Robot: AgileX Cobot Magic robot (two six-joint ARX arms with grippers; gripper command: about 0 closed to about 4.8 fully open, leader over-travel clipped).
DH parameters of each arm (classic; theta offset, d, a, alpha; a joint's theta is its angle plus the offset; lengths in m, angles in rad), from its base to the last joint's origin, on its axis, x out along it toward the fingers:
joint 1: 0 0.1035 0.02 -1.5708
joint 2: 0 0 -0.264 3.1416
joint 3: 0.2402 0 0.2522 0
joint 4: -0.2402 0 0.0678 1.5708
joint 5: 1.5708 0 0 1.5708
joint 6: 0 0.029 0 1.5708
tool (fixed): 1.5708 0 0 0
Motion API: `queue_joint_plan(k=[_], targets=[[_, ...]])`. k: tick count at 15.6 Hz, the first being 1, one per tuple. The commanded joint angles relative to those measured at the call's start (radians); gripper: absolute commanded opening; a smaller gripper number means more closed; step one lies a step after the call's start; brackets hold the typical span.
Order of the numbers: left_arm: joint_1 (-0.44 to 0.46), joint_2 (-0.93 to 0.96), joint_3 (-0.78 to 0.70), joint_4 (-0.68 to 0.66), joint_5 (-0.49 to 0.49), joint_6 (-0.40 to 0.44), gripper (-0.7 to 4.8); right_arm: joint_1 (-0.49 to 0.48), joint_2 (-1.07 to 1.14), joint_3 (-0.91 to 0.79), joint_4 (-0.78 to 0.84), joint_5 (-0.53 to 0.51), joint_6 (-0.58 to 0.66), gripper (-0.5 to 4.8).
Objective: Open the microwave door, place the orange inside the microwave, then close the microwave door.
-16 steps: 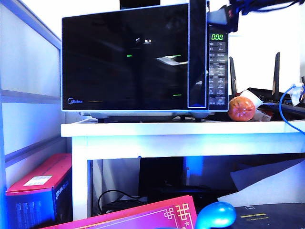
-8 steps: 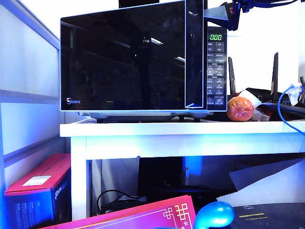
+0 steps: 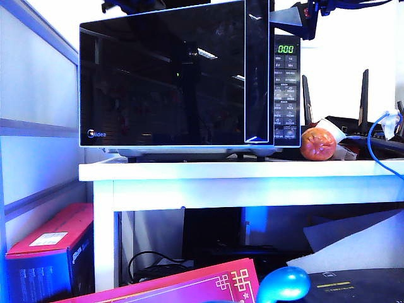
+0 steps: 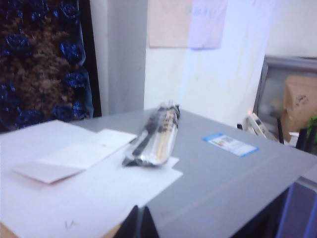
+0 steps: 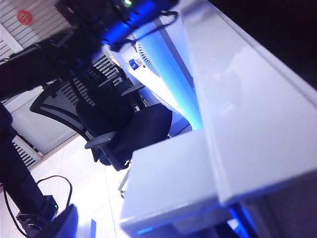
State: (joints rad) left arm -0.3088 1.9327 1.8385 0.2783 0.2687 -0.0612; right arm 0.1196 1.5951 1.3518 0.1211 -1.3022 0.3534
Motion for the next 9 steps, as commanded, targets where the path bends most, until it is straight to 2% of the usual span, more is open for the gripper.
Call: queue_joint_plan(k=[1,6,9], targets=[[-0.002,0.001,0.004,0.083,0.005,-0.007,-0.05,0.032,-0.048,0.036,0.137,-0.116,-0.013,3.22],[-0.002,0.030,0.006,0.186,-0.022,0.000,-0.05,0.093,-0.048,0.037,0.138,-0.122,-0.013,3.12],[-0.002,0.055,0.006,0.158,-0.024,0.006,-0.05,0.093,-0.048,0.037,0.146,-0.121,-0.013,3.10]])
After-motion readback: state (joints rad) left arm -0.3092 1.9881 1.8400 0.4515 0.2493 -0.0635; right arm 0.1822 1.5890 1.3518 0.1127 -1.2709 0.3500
